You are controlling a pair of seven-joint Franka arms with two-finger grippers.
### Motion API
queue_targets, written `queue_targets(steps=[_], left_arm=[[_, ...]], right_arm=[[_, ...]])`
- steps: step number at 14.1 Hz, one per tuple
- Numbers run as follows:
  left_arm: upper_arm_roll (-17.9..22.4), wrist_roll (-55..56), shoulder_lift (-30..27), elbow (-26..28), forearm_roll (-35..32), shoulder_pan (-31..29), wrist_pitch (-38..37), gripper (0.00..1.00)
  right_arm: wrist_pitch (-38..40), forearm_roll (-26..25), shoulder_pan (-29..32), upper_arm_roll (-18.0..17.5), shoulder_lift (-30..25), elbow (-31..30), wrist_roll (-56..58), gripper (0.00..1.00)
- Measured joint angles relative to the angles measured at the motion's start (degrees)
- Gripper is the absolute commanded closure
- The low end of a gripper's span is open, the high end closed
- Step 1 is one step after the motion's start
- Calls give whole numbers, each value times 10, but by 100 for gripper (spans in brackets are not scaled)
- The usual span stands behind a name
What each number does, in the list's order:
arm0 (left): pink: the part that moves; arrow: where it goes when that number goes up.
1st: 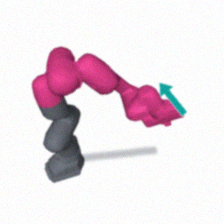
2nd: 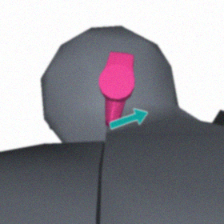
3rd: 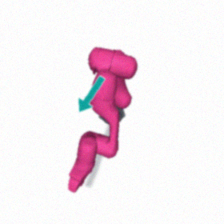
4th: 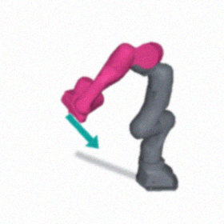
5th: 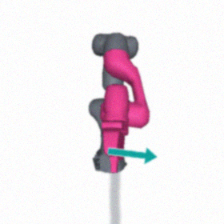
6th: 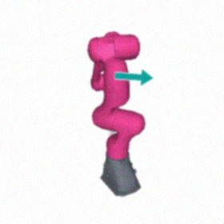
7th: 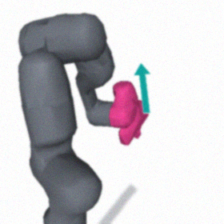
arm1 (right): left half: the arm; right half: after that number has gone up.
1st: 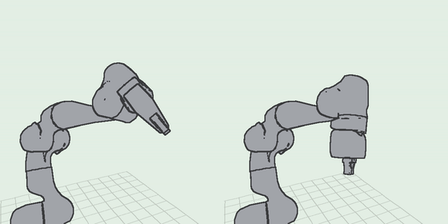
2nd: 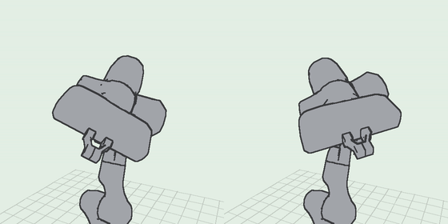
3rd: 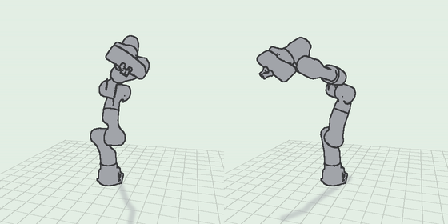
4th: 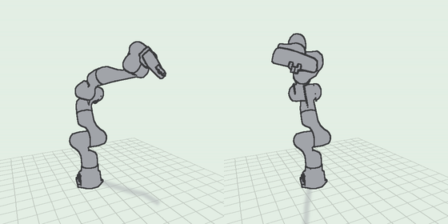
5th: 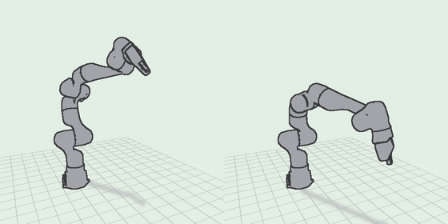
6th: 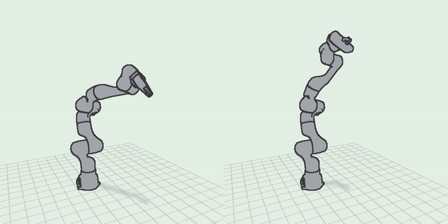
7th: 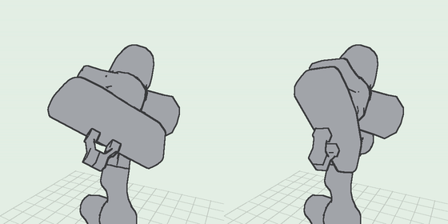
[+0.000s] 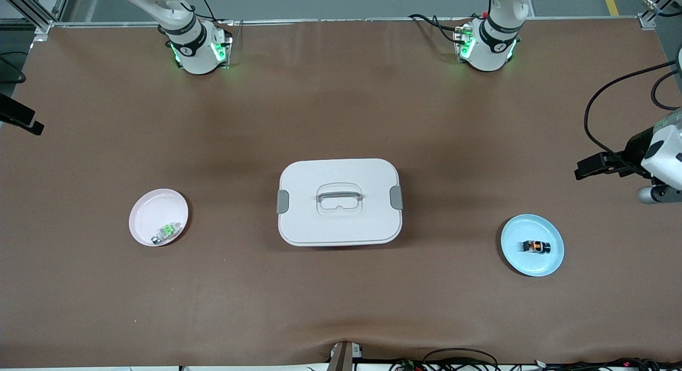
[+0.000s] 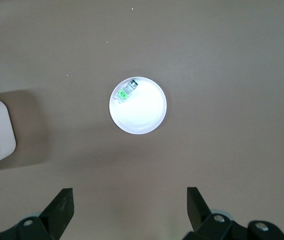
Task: Transfer orange switch to right arm and place
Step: 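Move the left gripper toward the light blue plate, then lower the left gripper onto the orange switch block on the plate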
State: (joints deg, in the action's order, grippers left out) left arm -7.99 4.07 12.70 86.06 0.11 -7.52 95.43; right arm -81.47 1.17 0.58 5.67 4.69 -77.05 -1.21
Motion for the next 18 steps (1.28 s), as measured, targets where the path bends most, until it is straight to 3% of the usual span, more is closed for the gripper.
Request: queue_targets(steps=[6, 12, 18], left_arm=[[0, -7, 51, -9, -3, 0, 56, 0], [0, -28, 114, -13, -47, -2, 106, 0], [1, -137, 172, -16, -49, -11, 166, 0]], right_arm=[[0, 1, -2, -2, 0, 0, 0, 0], [-1, 0, -2, 0, 0, 0, 0, 0], [-1, 0, -4, -2, 0, 0, 0, 0]])
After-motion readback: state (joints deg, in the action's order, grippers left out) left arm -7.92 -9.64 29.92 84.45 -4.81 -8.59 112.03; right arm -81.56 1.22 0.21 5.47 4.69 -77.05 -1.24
